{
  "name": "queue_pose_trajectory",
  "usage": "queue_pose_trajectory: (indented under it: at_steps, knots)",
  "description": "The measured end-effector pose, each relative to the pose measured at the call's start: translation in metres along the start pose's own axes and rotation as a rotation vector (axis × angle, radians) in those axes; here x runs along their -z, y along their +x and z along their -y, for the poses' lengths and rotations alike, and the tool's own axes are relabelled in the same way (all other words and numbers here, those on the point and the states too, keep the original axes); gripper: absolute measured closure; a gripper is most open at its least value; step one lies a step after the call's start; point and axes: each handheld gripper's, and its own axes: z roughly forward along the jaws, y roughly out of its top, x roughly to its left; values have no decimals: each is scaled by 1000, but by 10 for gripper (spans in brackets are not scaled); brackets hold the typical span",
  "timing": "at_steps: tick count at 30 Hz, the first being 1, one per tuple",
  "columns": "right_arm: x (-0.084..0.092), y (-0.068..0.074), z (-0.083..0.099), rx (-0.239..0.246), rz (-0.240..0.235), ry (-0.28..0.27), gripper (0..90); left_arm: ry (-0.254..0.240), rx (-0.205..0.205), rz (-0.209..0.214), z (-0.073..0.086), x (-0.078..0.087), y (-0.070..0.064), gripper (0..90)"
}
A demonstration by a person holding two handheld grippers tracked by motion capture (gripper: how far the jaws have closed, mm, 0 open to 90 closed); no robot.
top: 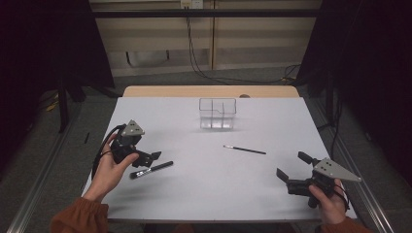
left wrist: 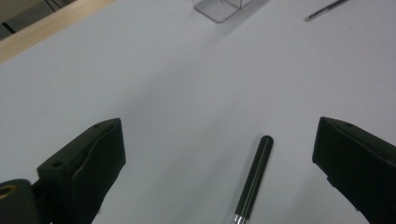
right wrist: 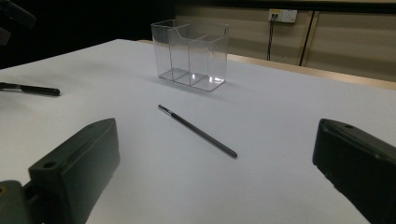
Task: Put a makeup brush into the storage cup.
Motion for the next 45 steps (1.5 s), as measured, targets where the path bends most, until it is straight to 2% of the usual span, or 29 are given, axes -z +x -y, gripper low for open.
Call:
queue_pose_trajectory:
  at_steps: [1, 3, 4, 8, 10, 13, 14, 16, 17, 19, 20, 21, 23, 24, 28, 30, 34, 40, 45]
  knots:
    - [0, 0, 0, -2, 0, -1, 0, 17, -4, 16, 0, -1, 1, 31]
    - [0, 0, 0, 3, 2, 3, 0, 67, -15, 20, 0, -5, 1, 33]
    - [0, 0, 0, 3, 2, 3, 0, 67, -15, 20, 0, -5, 1, 33]
    - [0, 0, 0, 0, 5, 3, 1, 122, -32, 31, -3, -7, 1, 35]
    - [1, 0, 0, 0, 5, 3, 1, 158, -48, 59, -5, -8, -1, 39]
    - [1, 0, 0, 4, 4, 4, 1, 180, -49, 63, -6, -10, -2, 44]
    - [1, 0, 0, 2, 4, 3, 1, 212, -51, 91, -6, -13, -2, 45]
    - [1, 0, 0, 1, 6, 4, 1, 221, -47, 96, -5, -15, -3, 53]
    - [1, 0, 1, 2, 6, 5, 1, 261, -62, 115, -4, -17, -4, 54]
    - [1, 0, 1, 0, 6, 5, 1, 277, -74, 125, -4, -19, -4, 55]
    - [0, 0, 1, 1, 6, 5, 1, 293, -99, 138, -3, -21, -6, 64]
    - [0, 0, 1, 2, 5, 5, 1, 293, -99, 138, -3, -21, -6, 72]
    - [0, 1, 1, 1, 1, 12, 1, 324, -99, 170, -3, -24, -5, 71]
    - [0, 1, 1, 1, 1, 12, 1, 327, -96, 172, -3, -26, -5, 72]
    - [-1, 1, 1, 7, 0, 18, 0, 391, -125, 195, -2, -32, -5, 72]
    - [-1, 1, 1, 6, 0, 19, 0, 405, -128, 195, -2, -33, -5, 71]
    - [-1, 2, 1, 5, 0, 17, 0, 443, -168, 240, 3, -39, -3, 57]
    - [0, 2, 1, 10, 6, 12, 0, 472, -184, 250, 6, -45, -3, 81]
    - [0, 2, 1, 7, 3, 13, 0, 495, -185, 262, 7, -51, -6, 65]
